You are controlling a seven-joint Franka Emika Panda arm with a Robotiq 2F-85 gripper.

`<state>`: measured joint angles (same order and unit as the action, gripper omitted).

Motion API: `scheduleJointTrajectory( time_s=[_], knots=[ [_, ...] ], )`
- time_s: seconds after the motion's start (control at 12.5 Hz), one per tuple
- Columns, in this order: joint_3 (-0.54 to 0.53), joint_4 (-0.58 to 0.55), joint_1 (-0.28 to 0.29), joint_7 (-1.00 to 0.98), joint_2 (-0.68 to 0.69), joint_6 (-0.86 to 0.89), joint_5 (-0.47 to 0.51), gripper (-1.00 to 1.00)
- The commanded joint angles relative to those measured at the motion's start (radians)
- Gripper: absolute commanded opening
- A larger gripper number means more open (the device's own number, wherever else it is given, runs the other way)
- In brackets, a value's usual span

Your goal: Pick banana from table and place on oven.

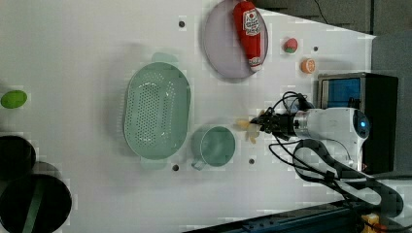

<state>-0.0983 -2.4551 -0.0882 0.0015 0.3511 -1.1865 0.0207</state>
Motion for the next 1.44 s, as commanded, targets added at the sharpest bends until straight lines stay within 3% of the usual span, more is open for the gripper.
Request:
scheduleJointTrajectory(
  time_s=[0.08,0.4,0.72,1.04,1.44],
  knots=[
    [-0.019,0.018,0.012,-0.011,-0.120,0.056,-0.006,-0.53],
    [-0.014,0.099,0.011,-0.011,-0.403,0.363,-0.004,-0.53],
    [0.024,0.322,0.006,-0.011,-0.546,0.754,0.012,-0.53],
    [0.145,0.491,-0.029,-0.032,-0.535,0.978,0.007,-0.53],
    [0.398,0.556,-0.058,-0.303,-0.408,0.932,-0.045,-0.53]
  ],
)
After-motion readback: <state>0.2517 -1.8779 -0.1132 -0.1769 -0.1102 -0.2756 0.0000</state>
